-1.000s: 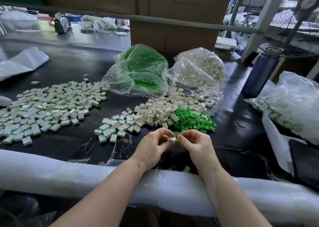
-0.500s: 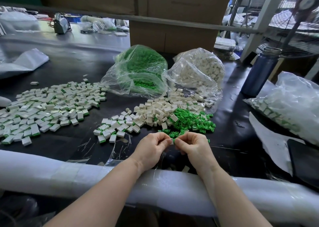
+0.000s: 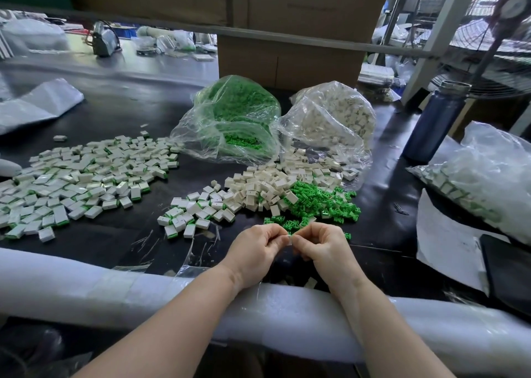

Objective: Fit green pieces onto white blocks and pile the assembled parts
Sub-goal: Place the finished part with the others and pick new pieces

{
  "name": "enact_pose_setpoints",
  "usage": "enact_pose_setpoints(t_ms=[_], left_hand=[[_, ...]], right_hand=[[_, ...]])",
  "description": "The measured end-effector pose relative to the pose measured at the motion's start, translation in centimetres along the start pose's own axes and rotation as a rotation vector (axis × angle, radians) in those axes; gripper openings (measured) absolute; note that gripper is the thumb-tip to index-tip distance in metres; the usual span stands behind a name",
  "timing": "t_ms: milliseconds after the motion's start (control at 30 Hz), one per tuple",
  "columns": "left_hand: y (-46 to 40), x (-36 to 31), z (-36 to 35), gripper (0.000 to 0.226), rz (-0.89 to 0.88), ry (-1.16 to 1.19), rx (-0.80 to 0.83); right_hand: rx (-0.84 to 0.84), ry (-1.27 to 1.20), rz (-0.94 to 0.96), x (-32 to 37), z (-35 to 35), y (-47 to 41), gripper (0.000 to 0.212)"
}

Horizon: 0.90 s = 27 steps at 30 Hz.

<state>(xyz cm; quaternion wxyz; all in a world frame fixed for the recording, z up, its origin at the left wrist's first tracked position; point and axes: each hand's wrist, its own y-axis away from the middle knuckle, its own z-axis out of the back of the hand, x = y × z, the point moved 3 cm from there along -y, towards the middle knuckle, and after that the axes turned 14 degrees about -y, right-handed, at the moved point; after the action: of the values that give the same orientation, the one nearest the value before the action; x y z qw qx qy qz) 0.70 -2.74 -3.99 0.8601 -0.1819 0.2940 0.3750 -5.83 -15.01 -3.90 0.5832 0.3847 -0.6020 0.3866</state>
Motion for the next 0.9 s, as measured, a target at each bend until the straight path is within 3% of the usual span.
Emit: enact_pose_setpoints(t_ms=[267,600,767,900], left_hand=[[-0.2,-0.3,-0.2,0.022,-0.021,0.022,-0.078],[-0.2,0.2,0.0,0.009,0.057,0.181,-0.056],[-0.3,0.1,0.2,0.007,0.036,0.218,-0.131],[-0.1,-0.4,0.2,0.007,-0.042,0.226,-0.092]], right_hand=[[-0.096,-0.123,0.082,0.0,0.3,-0.2,0.011],[0.017,-0.090,0.088,0.0,0.0,-0.1,0.016],[-0.009,-0.144,0.097,0.1,-0.1,-0.1,0.008],[0.124,0.000,0.082,0.3,-1.1,0.0,0.026]])
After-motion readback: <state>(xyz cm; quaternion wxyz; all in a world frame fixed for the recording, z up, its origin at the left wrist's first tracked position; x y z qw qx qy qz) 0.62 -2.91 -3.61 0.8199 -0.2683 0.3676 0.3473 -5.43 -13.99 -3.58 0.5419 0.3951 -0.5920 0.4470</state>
